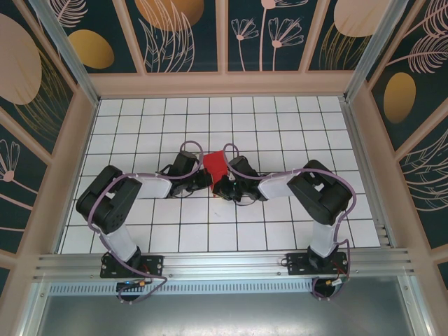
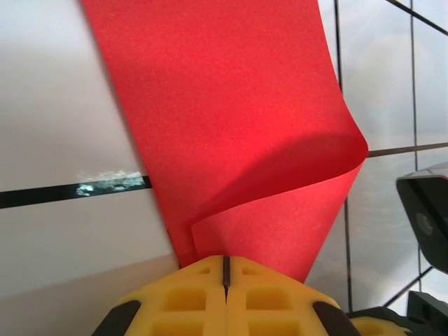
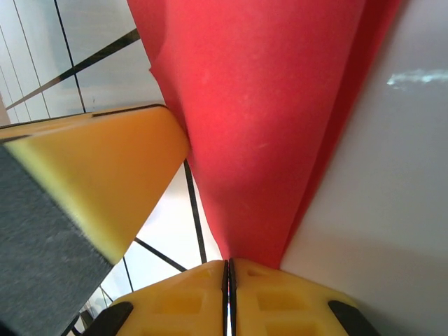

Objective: Fold a paper plane with a square sheet of paper (pick it up from the middle)
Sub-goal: Third fold the triangle at the center of the table.

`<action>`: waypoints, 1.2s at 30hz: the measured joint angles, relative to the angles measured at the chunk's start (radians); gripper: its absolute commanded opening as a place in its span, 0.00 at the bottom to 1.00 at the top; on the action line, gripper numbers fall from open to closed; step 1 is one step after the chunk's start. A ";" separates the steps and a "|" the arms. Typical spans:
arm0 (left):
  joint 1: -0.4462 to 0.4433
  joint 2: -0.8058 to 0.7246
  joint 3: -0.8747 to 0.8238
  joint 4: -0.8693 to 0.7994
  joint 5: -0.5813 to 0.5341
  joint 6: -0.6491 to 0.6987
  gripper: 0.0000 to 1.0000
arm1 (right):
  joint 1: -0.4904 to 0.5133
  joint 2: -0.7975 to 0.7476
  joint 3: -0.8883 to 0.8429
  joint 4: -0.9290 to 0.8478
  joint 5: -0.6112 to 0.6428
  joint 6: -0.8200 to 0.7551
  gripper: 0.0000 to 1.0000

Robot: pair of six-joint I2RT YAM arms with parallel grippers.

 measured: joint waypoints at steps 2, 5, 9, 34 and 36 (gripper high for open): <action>0.000 0.006 0.002 -0.002 -0.008 0.000 0.07 | 0.000 0.000 0.000 0.001 -0.003 -0.006 0.14; 0.000 0.006 0.005 -0.008 -0.016 0.000 0.07 | 0.000 0.000 0.000 0.002 -0.005 -0.024 0.14; -0.003 0.006 0.008 -0.014 -0.025 0.000 0.07 | 0.001 -0.001 0.000 0.002 -0.010 -0.050 0.14; -0.006 0.017 0.031 -0.032 -0.041 0.002 0.07 | 0.006 -0.116 -0.032 -0.062 0.002 -0.103 0.14; -0.006 0.017 0.033 -0.037 -0.041 0.006 0.07 | -0.027 -0.151 -0.033 -0.060 0.012 -0.106 0.14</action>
